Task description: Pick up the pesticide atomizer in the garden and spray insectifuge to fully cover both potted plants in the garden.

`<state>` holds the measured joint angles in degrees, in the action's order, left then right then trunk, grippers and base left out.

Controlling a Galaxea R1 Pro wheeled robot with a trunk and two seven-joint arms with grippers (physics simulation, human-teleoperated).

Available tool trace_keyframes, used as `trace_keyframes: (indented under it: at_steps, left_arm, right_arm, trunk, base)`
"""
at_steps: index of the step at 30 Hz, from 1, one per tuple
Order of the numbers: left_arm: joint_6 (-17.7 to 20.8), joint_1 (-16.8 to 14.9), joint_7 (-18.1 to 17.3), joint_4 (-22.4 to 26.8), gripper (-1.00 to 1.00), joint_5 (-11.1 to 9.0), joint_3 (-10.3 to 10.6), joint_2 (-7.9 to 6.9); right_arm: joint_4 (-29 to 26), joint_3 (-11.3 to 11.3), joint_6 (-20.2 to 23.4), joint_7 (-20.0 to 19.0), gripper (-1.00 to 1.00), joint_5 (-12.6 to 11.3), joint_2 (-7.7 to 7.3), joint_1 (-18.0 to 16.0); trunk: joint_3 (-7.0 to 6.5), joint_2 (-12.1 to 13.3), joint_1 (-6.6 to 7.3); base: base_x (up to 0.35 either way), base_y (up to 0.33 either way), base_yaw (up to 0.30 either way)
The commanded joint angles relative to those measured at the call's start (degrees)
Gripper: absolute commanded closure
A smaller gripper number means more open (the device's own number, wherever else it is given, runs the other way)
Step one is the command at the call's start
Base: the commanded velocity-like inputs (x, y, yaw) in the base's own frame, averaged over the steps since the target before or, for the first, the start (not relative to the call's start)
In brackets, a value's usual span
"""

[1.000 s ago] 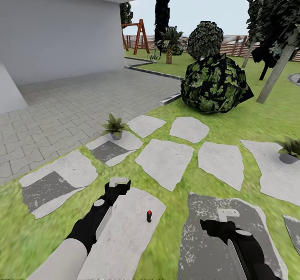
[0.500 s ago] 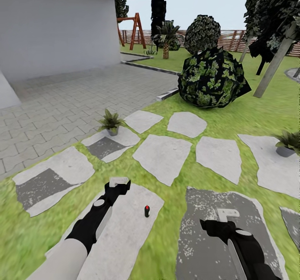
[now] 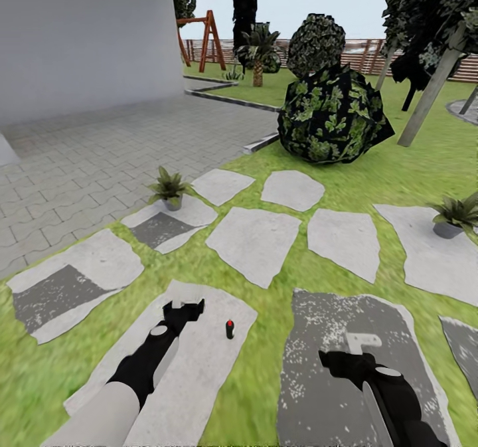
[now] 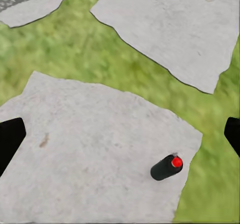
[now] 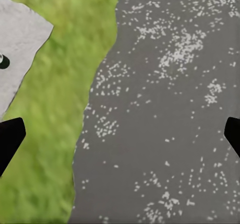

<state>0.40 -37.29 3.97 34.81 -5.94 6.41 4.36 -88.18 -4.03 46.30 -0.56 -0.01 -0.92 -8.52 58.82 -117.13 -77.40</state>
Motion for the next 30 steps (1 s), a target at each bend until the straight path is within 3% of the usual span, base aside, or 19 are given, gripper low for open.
trace_keyframes:
  at_steps: [1, 5, 7, 11, 16, 22, 30]
  left_arm:
    - [0.04, -0.07, 2.30, -0.37, -1.00, -0.55, 0.40, -0.05]
    - [0.04, -0.14, 9.46, -0.91, -1.00, -0.49, 0.47, -0.05]
    - [0.07, -0.13, 11.10, -0.95, -1.00, -0.49, 0.87, -0.05]
    - [0.04, -0.12, 12.18, -0.97, -1.00, -0.48, 3.11, -0.05]
    - [0.09, -0.07, 14.02, -0.90, -1.00, -0.35, 4.08, -0.05]
    - [0.12, -0.06, 16.59, -0.89, -1.00, 0.19, 10.11, -0.05]
    - [0.12, 0.02, 16.77, -0.89, -1.00, 0.22, 11.20, -0.05]
  right_arm:
    - [-0.06, -0.01, 0.28, -0.06, -1.00, 0.01, -0.01, -0.02]
    - [-0.06, -0.01, 0.28, -0.06, -1.00, 0.01, 0.01, -0.02]
    - [-0.06, -0.01, 0.28, -0.06, -1.00, 0.01, 0.01, -0.01]
    - [-0.06, -0.01, 0.28, -0.06, -1.00, 0.01, -0.01, -0.02]
    - [-0.06, -0.01, 0.28, -0.06, -1.00, 0.01, -0.01, 0.00]
    - [-0.06, -0.01, 0.28, -0.06, -1.00, 0.01, -0.02, 0.00]
    - [-0.07, -0.01, 0.28, -0.06, -1.00, 0.01, -0.02, 0.00]
  trunk:
    - [0.32, -0.44, -0.22]
    - [1.41, -2.04, -1.10]
    - [1.96, -2.84, -1.53]
    - [3.05, -4.45, -2.41]
    - [4.41, -6.45, -3.51]
    - [6.05, -8.86, -4.83]
    - [8.23, -12.07, -6.59]
  base:
    - [0.000, 0.000, -0.069]
    - [0.000, 0.000, -0.068]
    - [0.000, 0.000, -0.067]
    - [0.000, 0.000, -0.053]
    - [0.000, 0.000, -0.008]
    - [0.000, 0.000, 0.000]
    - [0.000, 0.000, 0.000]
